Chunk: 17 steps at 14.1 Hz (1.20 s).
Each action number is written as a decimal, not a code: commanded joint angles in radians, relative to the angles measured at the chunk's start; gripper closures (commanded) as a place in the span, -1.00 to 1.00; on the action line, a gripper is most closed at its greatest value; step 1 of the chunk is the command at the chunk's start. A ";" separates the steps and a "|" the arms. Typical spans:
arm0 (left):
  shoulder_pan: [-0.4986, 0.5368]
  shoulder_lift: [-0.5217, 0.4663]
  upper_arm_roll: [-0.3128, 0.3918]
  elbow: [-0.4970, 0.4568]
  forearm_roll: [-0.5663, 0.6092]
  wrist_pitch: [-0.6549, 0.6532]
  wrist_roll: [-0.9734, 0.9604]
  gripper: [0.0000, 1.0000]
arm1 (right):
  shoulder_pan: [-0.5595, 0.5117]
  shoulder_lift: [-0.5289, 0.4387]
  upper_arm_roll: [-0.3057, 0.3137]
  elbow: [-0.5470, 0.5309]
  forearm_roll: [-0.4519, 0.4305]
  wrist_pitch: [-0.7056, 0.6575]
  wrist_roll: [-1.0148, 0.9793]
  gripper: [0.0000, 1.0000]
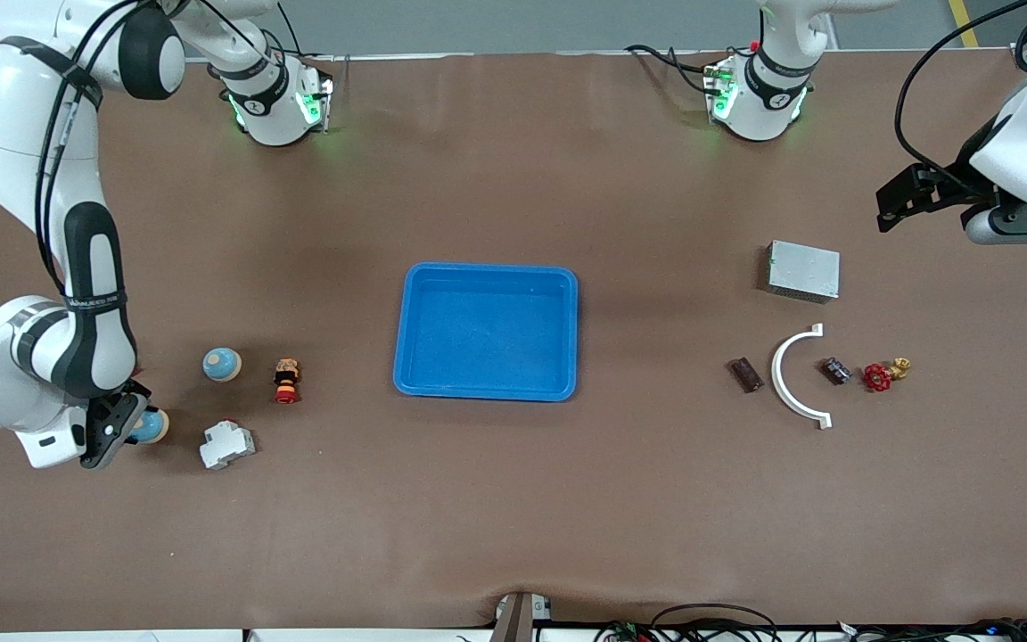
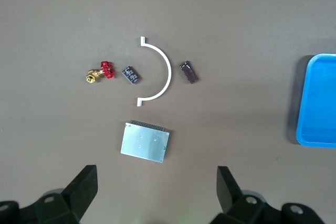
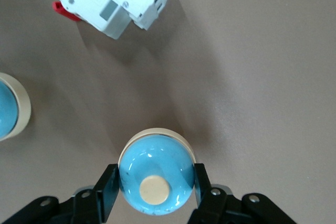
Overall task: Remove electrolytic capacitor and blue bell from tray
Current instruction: 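Lower the bell onto the table and open the right gripper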
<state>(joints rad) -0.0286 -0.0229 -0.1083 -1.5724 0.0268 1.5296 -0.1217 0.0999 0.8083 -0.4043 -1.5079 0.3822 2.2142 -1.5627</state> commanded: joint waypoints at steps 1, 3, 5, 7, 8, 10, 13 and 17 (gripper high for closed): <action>0.003 0.001 -0.007 0.006 0.021 -0.002 0.002 -1.00 | -0.025 0.022 0.016 0.038 0.017 -0.008 -0.037 1.00; 0.003 0.001 -0.007 0.006 0.021 -0.003 0.002 -1.00 | -0.029 0.029 0.016 0.047 0.018 -0.007 -0.065 1.00; 0.003 0.001 -0.007 0.006 0.021 -0.003 0.002 -1.00 | -0.034 0.038 0.016 0.055 0.020 -0.007 -0.066 1.00; 0.003 0.001 -0.005 0.006 0.021 -0.003 0.002 -1.00 | -0.037 0.042 0.018 0.060 0.021 -0.007 -0.069 1.00; 0.003 0.000 -0.007 0.006 0.021 -0.003 0.002 -1.00 | -0.039 0.045 0.018 0.061 0.023 -0.005 -0.079 1.00; 0.003 0.001 -0.005 0.008 0.021 -0.002 0.002 -1.00 | -0.039 0.052 0.018 0.066 0.026 0.007 -0.086 1.00; 0.003 0.007 -0.007 0.009 0.021 0.003 0.002 -1.00 | -0.061 0.057 0.051 0.067 0.024 0.022 -0.086 1.00; 0.003 0.009 -0.007 0.009 0.021 0.006 0.001 -1.00 | -0.083 0.063 0.075 0.072 0.026 0.035 -0.105 1.00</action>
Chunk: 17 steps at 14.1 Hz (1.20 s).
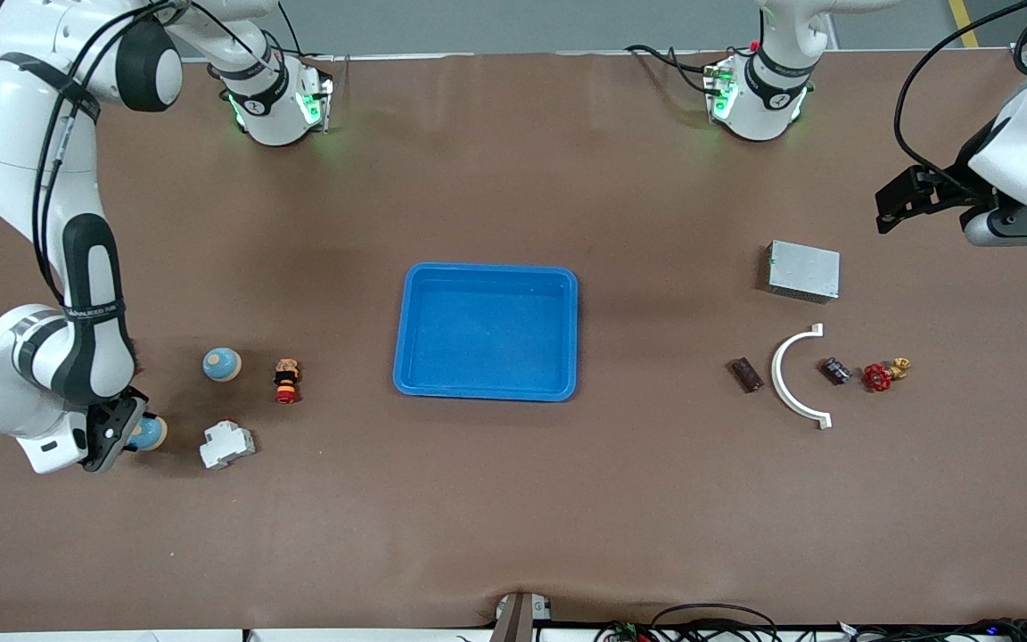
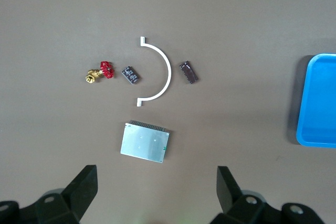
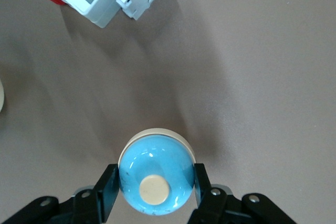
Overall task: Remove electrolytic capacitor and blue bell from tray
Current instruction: 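Lower the bell onto the table and open the right gripper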
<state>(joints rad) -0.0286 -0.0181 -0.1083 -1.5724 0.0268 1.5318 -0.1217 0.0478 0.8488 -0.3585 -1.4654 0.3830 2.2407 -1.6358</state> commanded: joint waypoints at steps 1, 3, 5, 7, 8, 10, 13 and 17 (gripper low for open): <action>0.001 0.004 -0.007 0.009 0.021 0.004 0.002 -1.00 | -0.032 0.022 0.029 0.030 0.025 0.008 -0.029 1.00; 0.003 0.001 -0.008 0.012 0.021 0.004 0.002 -1.00 | -0.031 0.022 0.029 0.031 0.027 0.010 -0.021 -0.77; 0.003 0.003 -0.008 0.015 0.021 0.004 0.002 -1.00 | -0.036 0.022 0.030 0.033 0.031 0.011 -0.019 -1.00; 0.003 0.003 -0.008 0.017 0.021 0.004 0.001 -1.00 | -0.036 0.022 0.029 0.034 0.034 0.011 -0.019 -1.00; 0.003 0.004 -0.008 0.017 0.021 0.004 0.001 -1.00 | -0.037 0.022 0.029 0.039 0.033 0.010 -0.019 -1.00; 0.003 0.003 -0.008 0.017 0.021 0.004 0.001 -1.00 | -0.037 0.022 0.030 0.039 0.033 0.010 -0.021 -1.00; 0.003 0.004 -0.008 0.015 0.021 0.004 0.001 -1.00 | -0.037 0.022 0.029 0.039 0.033 0.010 -0.019 -1.00; 0.001 0.004 -0.008 0.015 0.021 0.004 0.001 -1.00 | -0.033 0.015 0.027 0.057 0.030 -0.027 -0.016 -1.00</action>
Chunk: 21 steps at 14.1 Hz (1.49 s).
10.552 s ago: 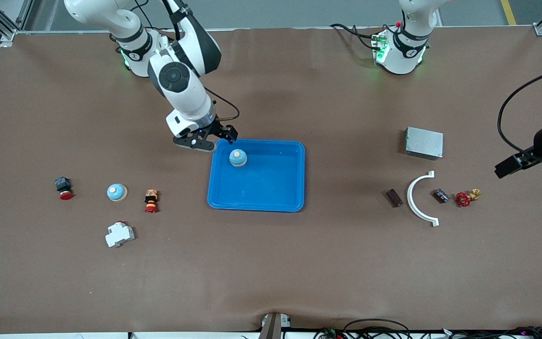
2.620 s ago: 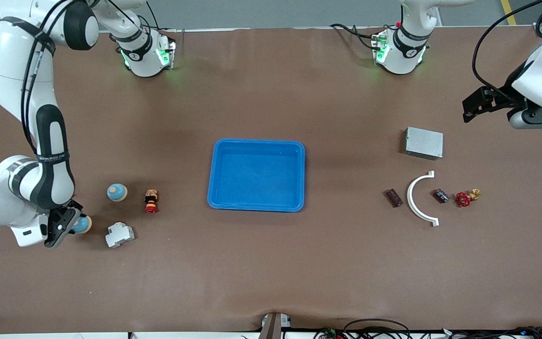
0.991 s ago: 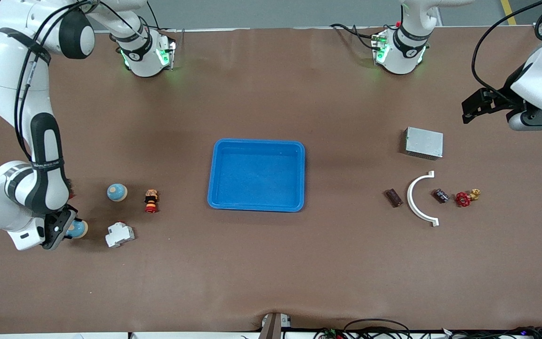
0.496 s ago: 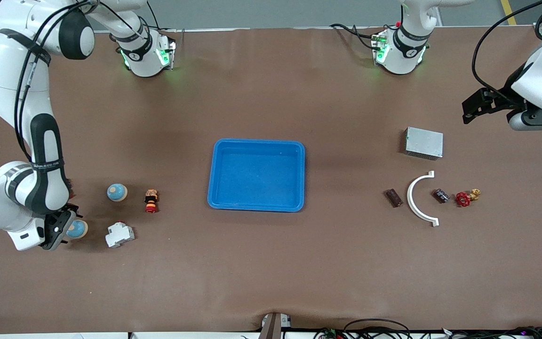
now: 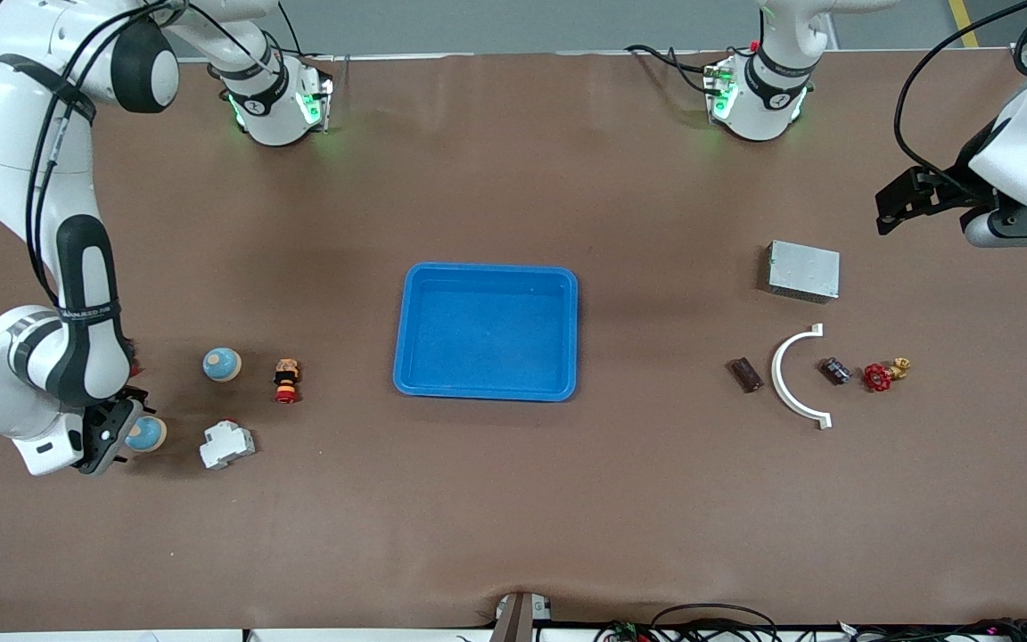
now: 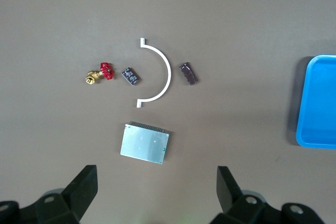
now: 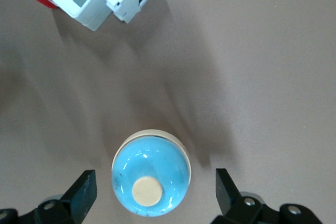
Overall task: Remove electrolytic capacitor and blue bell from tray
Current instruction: 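Lower the bell onto the table and open the right gripper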
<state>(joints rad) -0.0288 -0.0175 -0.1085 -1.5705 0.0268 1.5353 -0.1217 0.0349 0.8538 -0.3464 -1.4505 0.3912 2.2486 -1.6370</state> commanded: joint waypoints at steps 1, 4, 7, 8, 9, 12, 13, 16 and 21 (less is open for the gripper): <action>0.003 0.004 -0.008 0.013 0.021 0.000 0.001 -1.00 | -0.020 0.010 0.015 0.057 0.021 -0.064 -0.011 -1.00; 0.004 0.004 -0.008 0.015 0.019 0.000 0.001 -1.00 | -0.013 -0.002 0.007 0.088 0.011 -0.159 0.034 -1.00; 0.003 0.005 -0.005 0.015 0.019 0.000 0.001 -1.00 | 0.034 -0.038 -0.029 0.088 -0.017 -0.301 0.162 -1.00; 0.003 0.005 -0.005 0.015 0.019 0.002 0.001 -1.00 | 0.063 -0.062 -0.057 0.088 -0.035 -0.331 0.201 -1.00; 0.003 0.005 -0.005 0.015 0.019 0.002 0.001 -1.00 | 0.092 -0.100 -0.077 0.085 -0.038 -0.355 0.239 -1.00; 0.003 0.005 -0.005 0.017 0.018 0.005 0.001 -1.00 | 0.103 -0.183 -0.083 0.061 -0.011 -0.438 0.385 -1.00; 0.003 0.005 -0.005 0.017 0.018 0.005 0.001 -1.00 | 0.106 -0.205 -0.082 0.058 -0.012 -0.467 0.443 -1.00; 0.003 0.005 -0.005 0.017 0.018 0.006 0.001 -1.00 | 0.151 -0.269 -0.085 0.007 -0.014 -0.477 0.584 -1.00; 0.003 0.005 -0.005 0.017 0.021 0.008 0.001 -1.00 | 0.212 -0.412 -0.095 -0.034 -0.083 -0.480 0.849 -1.00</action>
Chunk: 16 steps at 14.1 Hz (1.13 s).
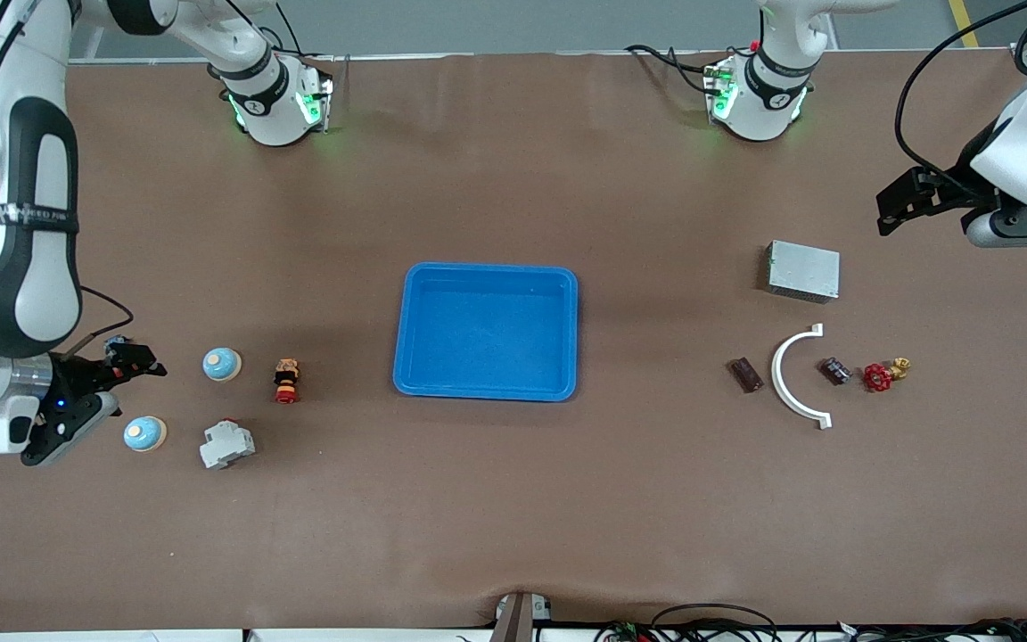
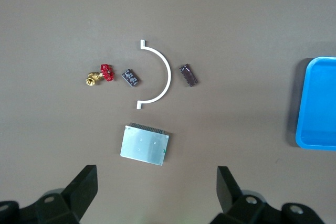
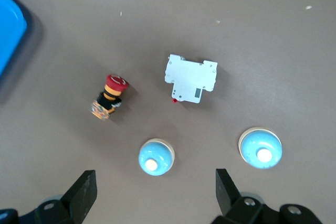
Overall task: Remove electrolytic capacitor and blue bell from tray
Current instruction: 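Lower the bell onto the table and open the right gripper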
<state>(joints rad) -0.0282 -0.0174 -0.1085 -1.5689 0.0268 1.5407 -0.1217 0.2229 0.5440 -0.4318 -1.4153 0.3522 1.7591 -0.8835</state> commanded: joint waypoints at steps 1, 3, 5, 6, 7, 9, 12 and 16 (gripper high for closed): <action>0.001 0.005 -0.005 0.015 0.019 0.001 0.001 -1.00 | 0.027 -0.120 -0.009 -0.067 -0.065 0.011 0.148 -1.00; 0.001 0.005 -0.007 0.015 0.019 0.003 0.001 -1.00 | 0.030 -0.140 -0.010 -0.060 -0.084 0.016 0.210 -1.00; -0.002 0.008 -0.007 0.015 0.019 0.010 0.001 -1.00 | 0.030 -0.153 -0.012 -0.050 -0.087 0.017 0.312 -1.00; -0.002 0.010 -0.007 0.015 0.018 0.013 -0.001 -1.00 | 0.032 -0.159 -0.012 -0.048 -0.094 0.017 0.360 -1.00; -0.002 0.010 -0.007 0.015 0.018 0.015 -0.001 -1.00 | 0.038 -0.171 -0.009 -0.045 -0.114 0.017 0.417 -1.00; -0.004 0.011 -0.007 0.015 0.018 0.016 -0.001 -1.00 | 0.071 -0.205 -0.007 -0.051 -0.131 0.016 0.571 -1.00; -0.004 0.011 -0.007 0.015 0.019 0.016 -0.001 -1.00 | 0.119 -0.245 -0.007 -0.056 -0.136 0.011 0.748 -1.00; -0.001 0.010 -0.007 0.015 0.019 0.016 0.001 -1.00 | 0.139 -0.280 -0.007 -0.048 -0.197 0.008 0.828 -1.00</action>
<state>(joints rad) -0.0310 -0.0145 -0.1098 -1.5687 0.0268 1.5528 -0.1217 0.3555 0.3055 -0.4353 -1.4340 0.2005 1.7678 -0.0853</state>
